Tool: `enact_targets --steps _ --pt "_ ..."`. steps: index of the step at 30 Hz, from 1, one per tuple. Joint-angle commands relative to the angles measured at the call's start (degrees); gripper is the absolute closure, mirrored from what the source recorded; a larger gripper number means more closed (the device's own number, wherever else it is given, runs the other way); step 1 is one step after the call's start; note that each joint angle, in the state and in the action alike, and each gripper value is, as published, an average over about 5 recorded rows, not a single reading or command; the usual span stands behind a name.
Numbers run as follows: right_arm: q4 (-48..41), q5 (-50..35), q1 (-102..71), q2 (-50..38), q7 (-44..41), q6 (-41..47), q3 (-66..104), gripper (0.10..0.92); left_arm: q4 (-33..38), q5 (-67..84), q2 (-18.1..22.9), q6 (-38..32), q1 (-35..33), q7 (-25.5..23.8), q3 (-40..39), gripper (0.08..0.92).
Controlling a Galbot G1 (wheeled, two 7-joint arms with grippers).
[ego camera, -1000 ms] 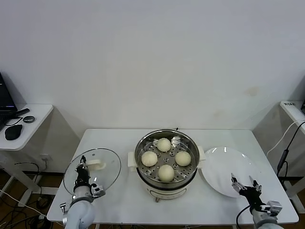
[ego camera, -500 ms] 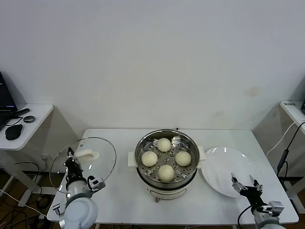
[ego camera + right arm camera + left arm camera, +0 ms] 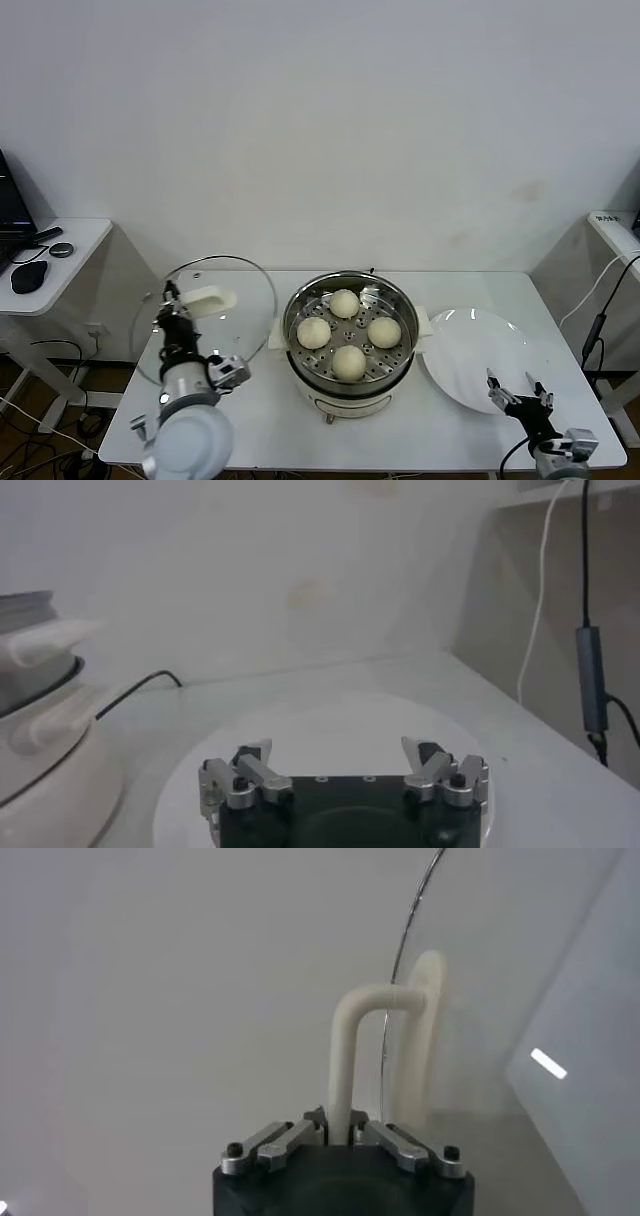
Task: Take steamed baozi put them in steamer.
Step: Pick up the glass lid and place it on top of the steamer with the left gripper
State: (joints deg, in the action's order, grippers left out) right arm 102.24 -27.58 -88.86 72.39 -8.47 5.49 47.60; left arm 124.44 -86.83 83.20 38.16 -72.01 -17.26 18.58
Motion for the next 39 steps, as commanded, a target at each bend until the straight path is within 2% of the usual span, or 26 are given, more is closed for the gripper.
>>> enact_targets --steps 1,7,20,30,39 --pt "3.3 1.9 -1.8 0.3 -0.3 0.0 0.2 0.203 -6.1 -2.4 4.5 1.4 6.3 -3.1 -12.4 0.819" --pt "4.2 3.2 -2.9 0.3 -1.4 -0.1 0.1 0.203 -10.1 -3.9 7.3 1.4 9.9 -3.5 -17.9 0.819" --pt "3.0 3.8 -2.4 -0.2 -1.7 -0.1 -0.9 0.203 -15.2 -3.1 8.5 1.4 14.5 -3.0 -26.3 0.819" --pt "2.6 4.0 -1.6 0.2 -1.6 0.0 -1.4 0.203 -20.8 -2.9 8.6 1.5 16.7 -2.8 -28.3 0.819" --pt "1.9 4.0 -0.6 0.3 -1.6 0.1 -2.0 0.203 -22.8 -2.6 8.7 1.5 17.4 -2.1 -28.3 0.819"
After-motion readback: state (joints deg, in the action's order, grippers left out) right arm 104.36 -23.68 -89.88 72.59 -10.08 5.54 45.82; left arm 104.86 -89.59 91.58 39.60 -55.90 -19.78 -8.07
